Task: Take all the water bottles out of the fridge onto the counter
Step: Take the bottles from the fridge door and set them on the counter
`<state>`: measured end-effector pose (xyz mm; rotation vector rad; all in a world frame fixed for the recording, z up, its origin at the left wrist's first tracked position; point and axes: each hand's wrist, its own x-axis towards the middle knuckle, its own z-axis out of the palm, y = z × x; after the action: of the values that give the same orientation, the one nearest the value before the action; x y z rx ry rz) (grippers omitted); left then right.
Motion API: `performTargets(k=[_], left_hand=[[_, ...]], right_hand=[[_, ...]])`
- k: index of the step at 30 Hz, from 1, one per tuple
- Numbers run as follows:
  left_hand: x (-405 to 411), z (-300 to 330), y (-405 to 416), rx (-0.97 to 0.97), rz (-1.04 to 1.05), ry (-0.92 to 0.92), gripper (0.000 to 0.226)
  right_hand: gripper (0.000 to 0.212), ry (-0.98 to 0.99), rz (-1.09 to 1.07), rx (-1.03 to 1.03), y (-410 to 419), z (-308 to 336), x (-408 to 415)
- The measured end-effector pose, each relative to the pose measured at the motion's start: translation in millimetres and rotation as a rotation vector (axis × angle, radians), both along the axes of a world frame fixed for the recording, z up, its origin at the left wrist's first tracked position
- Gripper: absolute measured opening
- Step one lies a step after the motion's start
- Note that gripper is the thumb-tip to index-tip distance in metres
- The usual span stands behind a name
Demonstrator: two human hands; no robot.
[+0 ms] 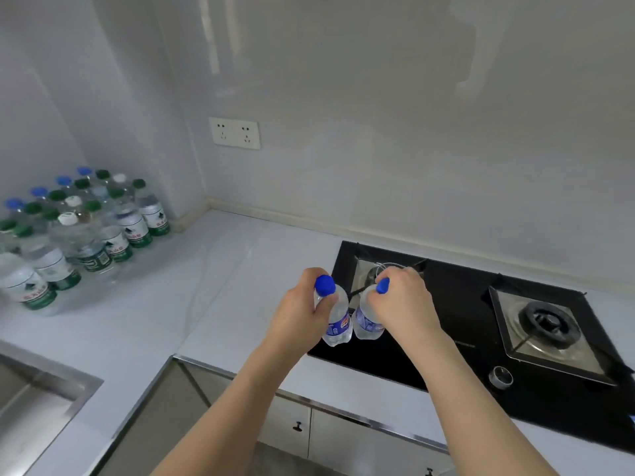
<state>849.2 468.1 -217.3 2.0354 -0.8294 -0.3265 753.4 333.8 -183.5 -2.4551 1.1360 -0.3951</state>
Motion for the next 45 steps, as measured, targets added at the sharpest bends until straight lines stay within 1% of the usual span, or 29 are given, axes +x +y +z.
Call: performTargets(k=[2,4,7,12,19,26,32,37,45], left_hand=[[15.8,-0.4,-3.0,0.025,0.031,-0.001,0.021],[37.0,0.4,-9.3,0.055,0.071,-0.01,0.022],[67.1,2.1,-20.3,0.064,0.141,-0.015,0.021],[102.2,-1.5,-23.0,0.043,0.226,-0.023,0.022],[164.7,-13.3,5.3,0.055,0.327,0.017,0.021],[237.0,-23.9,68.9,0.048,0.401,0.04,0.021],[298.6,-29.6,143.0,0.008,0.544,0.04,0.02],[340.4,-43.5,209.4,0.003,0.656,0.04,0.02],[390.7,-62.8,290.9,-0.013,0.771,0.04,0.027]], right_hand=[[0.016,0.014,0.037,0.006,-9.8,1.7,18.3],[0.02,-0.007,0.082,0.011,-22.8,2.6,40.5],[0.02,-0.035,0.14,0.058,-39.7,-0.7,73.9],[0.021,-0.026,0.19,0.123,-54.1,-6.5,123.9],[0.016,-0.018,0.3,0.164,-30.2,-12.6,202.2],[0.016,-0.001,0.381,0.216,24.9,-24.9,280.7],[0.016,0.009,0.508,0.279,92.0,-21.7,364.8],[0.012,0.06,0.604,0.36,158.0,-32.6,431.3],[0.018,0.172,0.773,0.392,245.1,-57.1,512.6]])
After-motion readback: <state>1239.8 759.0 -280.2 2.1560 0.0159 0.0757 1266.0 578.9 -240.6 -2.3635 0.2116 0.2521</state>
